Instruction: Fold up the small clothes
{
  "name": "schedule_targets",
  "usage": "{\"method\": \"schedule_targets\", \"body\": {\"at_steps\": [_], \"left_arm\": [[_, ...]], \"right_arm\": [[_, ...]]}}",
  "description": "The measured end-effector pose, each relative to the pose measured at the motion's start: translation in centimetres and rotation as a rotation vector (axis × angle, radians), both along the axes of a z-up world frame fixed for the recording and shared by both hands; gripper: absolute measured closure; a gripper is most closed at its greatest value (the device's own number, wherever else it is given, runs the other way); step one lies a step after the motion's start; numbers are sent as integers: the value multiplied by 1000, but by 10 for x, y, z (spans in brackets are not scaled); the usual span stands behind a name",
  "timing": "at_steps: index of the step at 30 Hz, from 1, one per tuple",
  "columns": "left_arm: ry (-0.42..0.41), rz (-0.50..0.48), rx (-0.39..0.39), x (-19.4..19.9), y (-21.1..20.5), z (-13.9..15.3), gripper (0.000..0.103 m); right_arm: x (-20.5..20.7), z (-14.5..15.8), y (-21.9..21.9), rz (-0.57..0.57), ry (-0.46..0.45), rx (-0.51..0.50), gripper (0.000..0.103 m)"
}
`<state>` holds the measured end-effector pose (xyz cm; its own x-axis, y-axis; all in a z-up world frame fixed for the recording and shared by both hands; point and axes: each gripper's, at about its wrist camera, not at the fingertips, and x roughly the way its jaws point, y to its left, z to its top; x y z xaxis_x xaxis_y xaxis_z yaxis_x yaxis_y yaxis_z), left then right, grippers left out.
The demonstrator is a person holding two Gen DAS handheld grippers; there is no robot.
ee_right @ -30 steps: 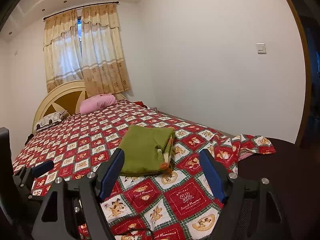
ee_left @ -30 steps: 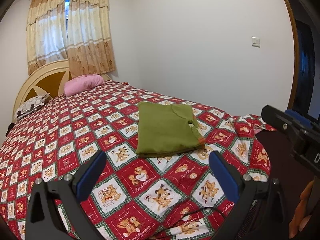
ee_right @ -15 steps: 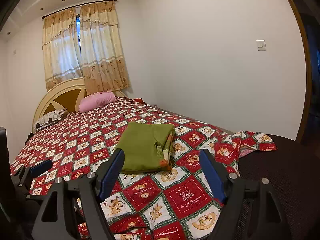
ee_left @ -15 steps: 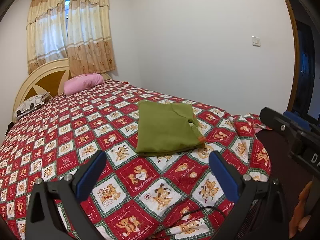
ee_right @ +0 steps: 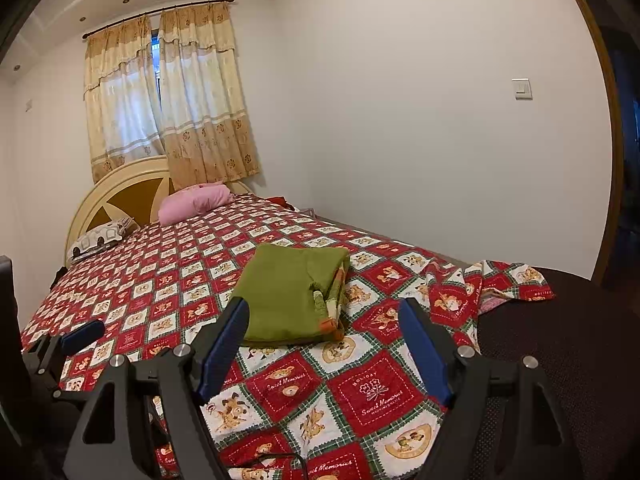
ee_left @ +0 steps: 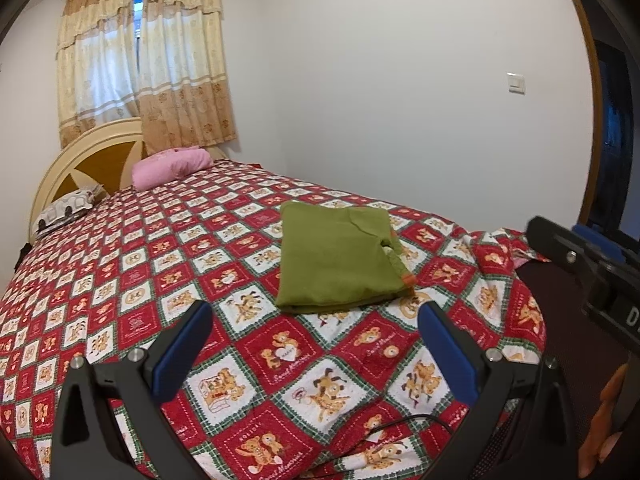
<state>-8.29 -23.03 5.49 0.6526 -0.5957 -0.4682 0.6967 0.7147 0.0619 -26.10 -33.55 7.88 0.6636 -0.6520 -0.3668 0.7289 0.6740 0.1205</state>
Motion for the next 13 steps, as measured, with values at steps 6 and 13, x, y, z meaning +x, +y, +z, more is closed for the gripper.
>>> {"method": "schedule_targets", "body": {"at_steps": [6,13], "left_arm": [[30,38,-14,16,7,2,0],[64,45,-29,31,13,0,0]], "right_arm": [[-1,0,3,-11,0,2,25],[-2,-2,0,-21,4,8,25]]}}
